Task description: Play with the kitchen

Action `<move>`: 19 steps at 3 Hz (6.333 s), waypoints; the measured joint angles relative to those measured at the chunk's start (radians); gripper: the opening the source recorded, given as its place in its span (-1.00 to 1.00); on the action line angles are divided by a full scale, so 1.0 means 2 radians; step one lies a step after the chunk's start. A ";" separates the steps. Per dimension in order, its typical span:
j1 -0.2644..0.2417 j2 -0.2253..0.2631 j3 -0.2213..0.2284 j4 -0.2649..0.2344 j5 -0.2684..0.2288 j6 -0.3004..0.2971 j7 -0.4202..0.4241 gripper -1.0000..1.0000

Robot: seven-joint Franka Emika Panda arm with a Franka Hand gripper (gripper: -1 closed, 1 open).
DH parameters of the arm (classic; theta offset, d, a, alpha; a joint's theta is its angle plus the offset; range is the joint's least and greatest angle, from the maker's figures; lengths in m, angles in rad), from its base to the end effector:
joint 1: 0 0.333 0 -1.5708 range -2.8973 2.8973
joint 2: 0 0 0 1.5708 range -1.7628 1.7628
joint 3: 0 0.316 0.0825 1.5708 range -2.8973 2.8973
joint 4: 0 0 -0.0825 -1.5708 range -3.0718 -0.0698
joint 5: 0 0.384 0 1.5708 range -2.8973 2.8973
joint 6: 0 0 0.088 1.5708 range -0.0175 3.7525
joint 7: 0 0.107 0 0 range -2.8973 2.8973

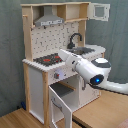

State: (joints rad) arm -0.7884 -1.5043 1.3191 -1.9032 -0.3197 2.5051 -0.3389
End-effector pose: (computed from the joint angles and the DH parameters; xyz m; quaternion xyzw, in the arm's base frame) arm 0.2614 0.5695 0.4965 0.4009 0.4515 0.3806 0.7004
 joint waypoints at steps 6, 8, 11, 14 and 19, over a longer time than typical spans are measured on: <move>0.095 0.003 0.068 -0.188 -0.008 0.175 -0.112 1.00; 0.042 0.004 0.100 -0.155 -0.007 0.223 -0.139 1.00; -0.062 0.010 0.126 -0.061 -0.006 0.223 -0.095 1.00; -0.078 0.012 0.129 -0.048 -0.002 0.205 -0.049 -1.00; -0.078 0.023 0.131 -0.052 0.003 0.217 0.218 -1.00</move>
State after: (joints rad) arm -0.9445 -1.4582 1.5813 -2.0065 -0.3140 2.9384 0.0976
